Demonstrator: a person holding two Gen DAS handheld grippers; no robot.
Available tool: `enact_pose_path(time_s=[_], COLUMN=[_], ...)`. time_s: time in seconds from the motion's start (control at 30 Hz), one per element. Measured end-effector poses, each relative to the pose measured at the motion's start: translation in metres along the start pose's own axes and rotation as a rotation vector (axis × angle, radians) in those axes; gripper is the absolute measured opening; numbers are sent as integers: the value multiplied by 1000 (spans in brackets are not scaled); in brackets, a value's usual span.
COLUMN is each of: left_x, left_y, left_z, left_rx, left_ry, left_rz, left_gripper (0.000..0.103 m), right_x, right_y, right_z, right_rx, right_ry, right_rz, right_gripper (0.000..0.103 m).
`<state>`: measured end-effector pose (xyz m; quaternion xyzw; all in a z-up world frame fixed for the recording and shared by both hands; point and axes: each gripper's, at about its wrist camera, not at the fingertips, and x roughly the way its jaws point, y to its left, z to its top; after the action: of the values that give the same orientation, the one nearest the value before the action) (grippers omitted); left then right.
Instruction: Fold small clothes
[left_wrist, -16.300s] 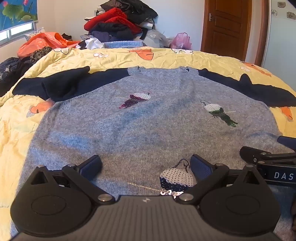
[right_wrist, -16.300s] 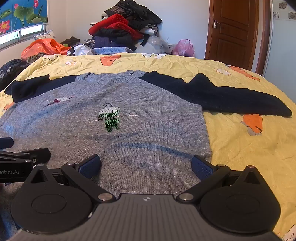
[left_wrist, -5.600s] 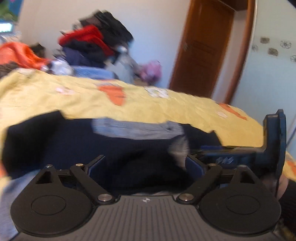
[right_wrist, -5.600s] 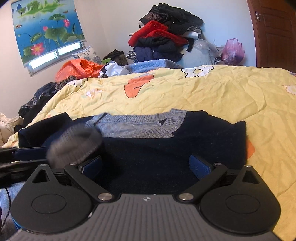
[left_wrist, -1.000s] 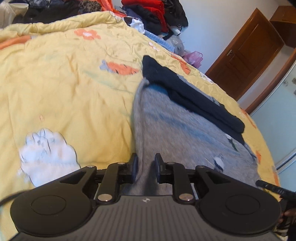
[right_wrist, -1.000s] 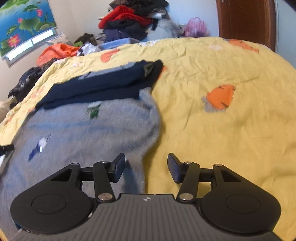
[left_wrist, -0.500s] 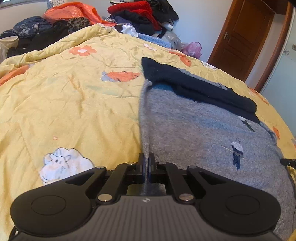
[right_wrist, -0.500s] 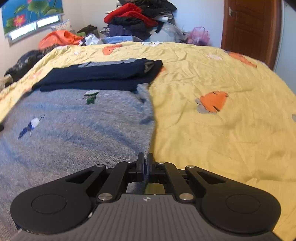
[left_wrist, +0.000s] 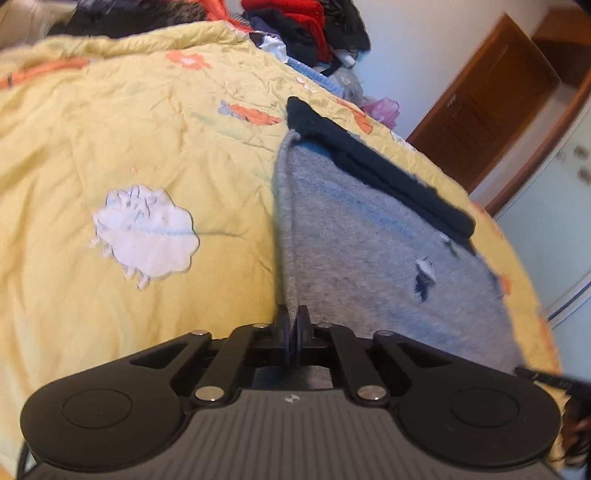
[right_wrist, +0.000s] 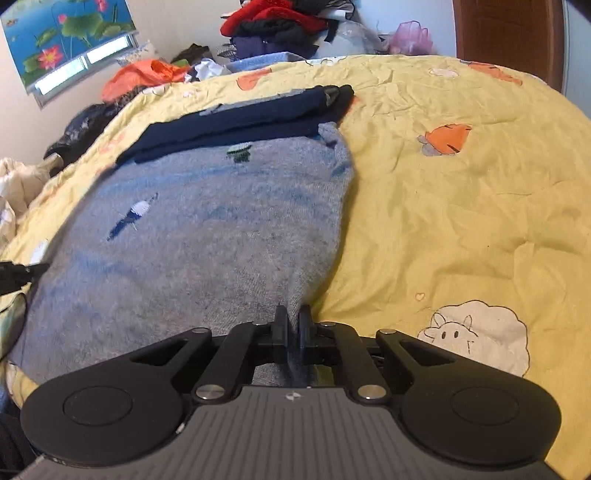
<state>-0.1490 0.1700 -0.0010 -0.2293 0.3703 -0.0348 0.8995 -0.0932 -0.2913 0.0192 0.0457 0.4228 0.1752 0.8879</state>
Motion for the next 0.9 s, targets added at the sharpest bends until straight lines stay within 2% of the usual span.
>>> enact_pose_path(time_s=[0.07, 0.1, 0.3, 0.33, 0.37, 0.4, 0.47, 0.5, 0.57, 0.63, 0.67, 0.7, 0.73, 0.83, 0.9], left_x=[-3, -5, -7, -10, -12, -15, -21, -25, -34, -38, -39, -39, -36, -41, -47], left_y=[-3, -1, -3, -3, -2, -1, 2, 3, 6, 9, 10, 10, 10, 8, 6], left_z=[3, 4, 5, 4, 3, 0, -11, -18, -29, -35, -36, -38, -39, -37, -34], left_rx=[80, 104, 145, 123, 96, 67, 7, -14, -59, -105, -120, -129, -119, -78, -29], left_ry=[-11, -8, 4, 8, 20, 38, 68, 70, 60, 62, 53, 45, 54, 44, 42], left_rz=[67, 77, 77, 57, 28, -4, -55, -82, -123, -141, -140, -118, -73, -42, -4], left_gripper=[3, 3, 4, 4, 6, 8, 21, 31, 41, 41, 39, 18, 4, 3, 3], right_x=[-2, -4, -5, -5, -6, -10, -20, -23, -30, -35, -35, -35, -32, -33, -41], right_y=[-2, -4, -13, -13, -13, -13, -12, -12, -12, -14, -13, -11, -8, -8, -10], right_z=[1, 2, -4, -4, -5, -6, -11, -14, -25, -33, -35, -38, -39, -41, -40], right_rx=[-20, -22, -6, 5, 24, 46, 78, 91, 123, 180, 202, 203, 191, 170, 151], right_ry=[-4, -8, -28, -31, -30, -23, -9, 10, 29, 34, 39, 46, 60, 56, 37], right_rz=[-32, -52, -58, -56, -43, -25, 20, 48, 97, 157, 181, 188, 173, 153, 93], right_gripper=[8, 8, 9, 12, 23, 41, 58, 59, 59, 59, 51, 24, 9, 8, 7])
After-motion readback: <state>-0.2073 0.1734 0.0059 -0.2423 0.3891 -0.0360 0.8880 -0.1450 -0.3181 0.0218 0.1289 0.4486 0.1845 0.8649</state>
